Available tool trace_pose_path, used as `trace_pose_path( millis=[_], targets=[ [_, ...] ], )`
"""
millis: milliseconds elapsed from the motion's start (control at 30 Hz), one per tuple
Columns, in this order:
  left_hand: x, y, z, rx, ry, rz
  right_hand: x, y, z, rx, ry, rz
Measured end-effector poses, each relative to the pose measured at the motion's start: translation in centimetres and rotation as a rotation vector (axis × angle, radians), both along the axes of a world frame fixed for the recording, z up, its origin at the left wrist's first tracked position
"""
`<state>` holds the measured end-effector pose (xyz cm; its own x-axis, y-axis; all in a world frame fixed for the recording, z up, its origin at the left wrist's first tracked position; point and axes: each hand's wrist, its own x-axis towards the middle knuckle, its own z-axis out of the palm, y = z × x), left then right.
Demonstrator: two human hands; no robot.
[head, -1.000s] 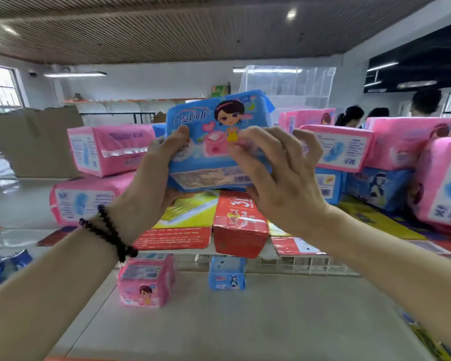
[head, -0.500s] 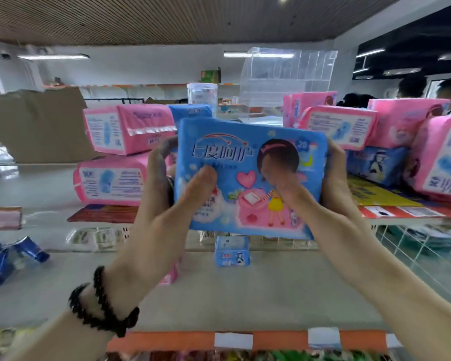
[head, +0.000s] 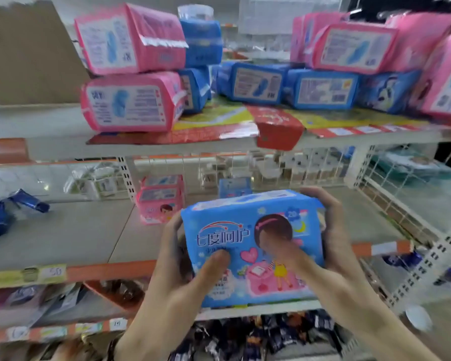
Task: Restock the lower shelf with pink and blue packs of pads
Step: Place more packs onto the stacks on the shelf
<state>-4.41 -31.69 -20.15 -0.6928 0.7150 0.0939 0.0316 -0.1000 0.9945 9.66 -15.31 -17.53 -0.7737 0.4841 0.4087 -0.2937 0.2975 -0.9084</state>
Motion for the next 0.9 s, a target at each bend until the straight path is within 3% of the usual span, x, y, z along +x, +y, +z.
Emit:
trace_pose_path(
  millis=[300, 667, 900],
  targets=[
    [-1.1, -1.6, -6.4, -0.067, -0.131, 0.065, 0.7, -0.9, -7.6, -0.123, -0.506, -0.084],
    [-0.3, 1.6, -8.6, -0.096, -0.19, 0.003, 1.2, 2.3, -10.1, -0.18, -0.585, -0.115],
    [0.4, 6.8, -8.7, -0.08, -0.171, 0.016, 1.3, 8.3, -10.8, -0.224, -0.492, -0.044]
  ],
)
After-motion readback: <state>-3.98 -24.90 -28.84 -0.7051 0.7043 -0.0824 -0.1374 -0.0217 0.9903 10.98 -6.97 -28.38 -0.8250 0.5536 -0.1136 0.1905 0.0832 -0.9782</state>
